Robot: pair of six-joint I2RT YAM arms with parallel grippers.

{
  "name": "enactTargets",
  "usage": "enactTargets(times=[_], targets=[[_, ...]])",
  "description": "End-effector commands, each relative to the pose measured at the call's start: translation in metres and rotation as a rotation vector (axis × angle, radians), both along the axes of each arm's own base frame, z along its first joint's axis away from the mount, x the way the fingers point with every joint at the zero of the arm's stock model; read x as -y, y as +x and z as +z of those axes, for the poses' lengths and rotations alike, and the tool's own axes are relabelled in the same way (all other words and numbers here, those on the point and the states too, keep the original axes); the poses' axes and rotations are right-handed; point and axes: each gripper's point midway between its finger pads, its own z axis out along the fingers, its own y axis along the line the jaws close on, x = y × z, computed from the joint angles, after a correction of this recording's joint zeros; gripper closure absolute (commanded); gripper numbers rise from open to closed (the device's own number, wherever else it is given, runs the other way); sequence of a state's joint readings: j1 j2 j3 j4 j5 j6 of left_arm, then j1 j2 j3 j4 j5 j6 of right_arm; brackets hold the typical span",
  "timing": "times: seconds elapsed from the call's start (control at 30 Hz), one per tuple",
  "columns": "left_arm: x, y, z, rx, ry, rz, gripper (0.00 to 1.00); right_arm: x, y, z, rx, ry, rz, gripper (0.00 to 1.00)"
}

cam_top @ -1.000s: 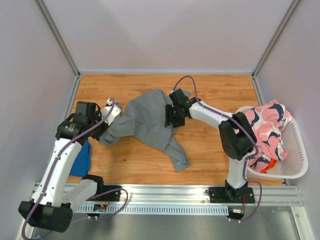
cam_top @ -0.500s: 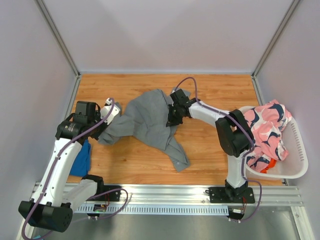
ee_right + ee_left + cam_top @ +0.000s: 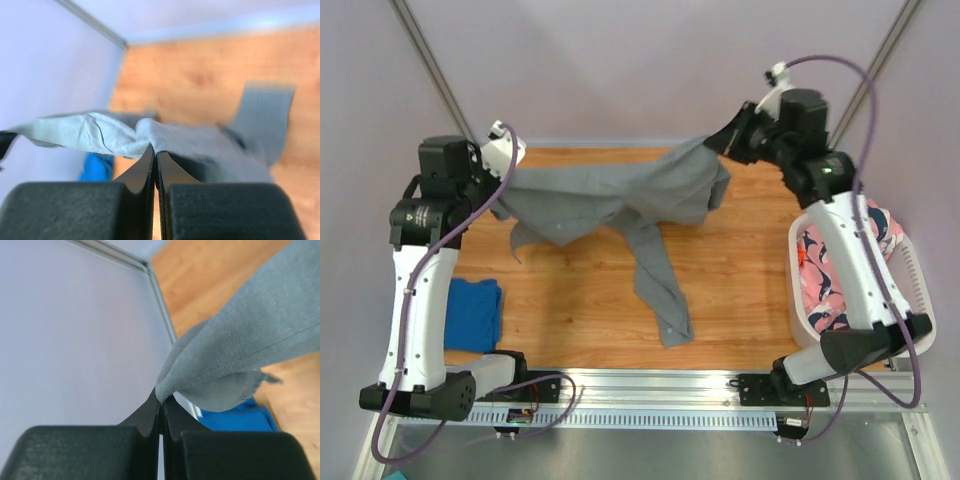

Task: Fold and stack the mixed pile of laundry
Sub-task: Flatten out the shirt at the center of the board.

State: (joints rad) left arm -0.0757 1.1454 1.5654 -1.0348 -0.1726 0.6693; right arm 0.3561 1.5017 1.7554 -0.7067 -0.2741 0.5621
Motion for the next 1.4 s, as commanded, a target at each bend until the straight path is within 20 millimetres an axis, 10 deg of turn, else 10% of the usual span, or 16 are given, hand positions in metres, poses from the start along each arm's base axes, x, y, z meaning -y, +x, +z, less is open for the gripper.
enactTargets(times=[0.0,0.13,0.27,0.5,0.63,0.8,0.93,0.97,1.0,1.07,1.17,1.37], targets=[[-0.009,0.012,0.069,0.157,0.059,-0.001,1.00,0.030,-0.051,0.125,0.269,0.053,0.017,1.00],[0.013,0.008,0.123,0.233,-0.011,-0.105,1.00,0.041,-0.102,0.196,0.424,0.096,0.061,1.00],[0.027,-0.025,0.082,0.095,-0.029,-0.214,1.00,0.050,-0.162,0.216,0.492,0.157,0.106,1.00],[0.031,-0.095,0.025,-0.049,-0.075,-0.235,1.00,0.051,-0.228,0.193,0.456,0.203,0.220,1.00],[0.031,-0.088,-0.006,-0.120,-0.101,-0.202,0.99,0.042,-0.194,0.161,0.359,0.196,0.200,1.00],[0.029,-0.018,-0.028,-0.144,-0.122,-0.126,1.00,0.022,-0.095,0.100,0.198,0.138,0.123,1.00],[0.021,0.058,-0.005,-0.053,-0.114,-0.037,1.00,0.001,0.010,0.077,0.136,0.123,0.077,1.00],[0.019,0.073,0.030,0.038,-0.120,-0.022,1.00,0.004,0.030,0.079,0.136,0.133,0.052,1.00],[0.018,0.098,0.024,0.022,-0.132,0.013,1.00,0.007,0.036,0.124,0.242,0.169,0.045,1.00],[0.016,0.119,0.072,0.147,-0.148,0.034,1.00,0.013,0.092,0.118,0.199,0.242,-0.017,1.00],[0.009,0.154,0.109,0.274,-0.140,0.082,1.00,0.036,0.133,0.165,0.264,0.480,-0.070,1.00],[-0.004,0.160,0.182,0.549,-0.097,0.112,0.99,0.078,0.116,0.261,0.505,0.727,-0.112,1.00]])
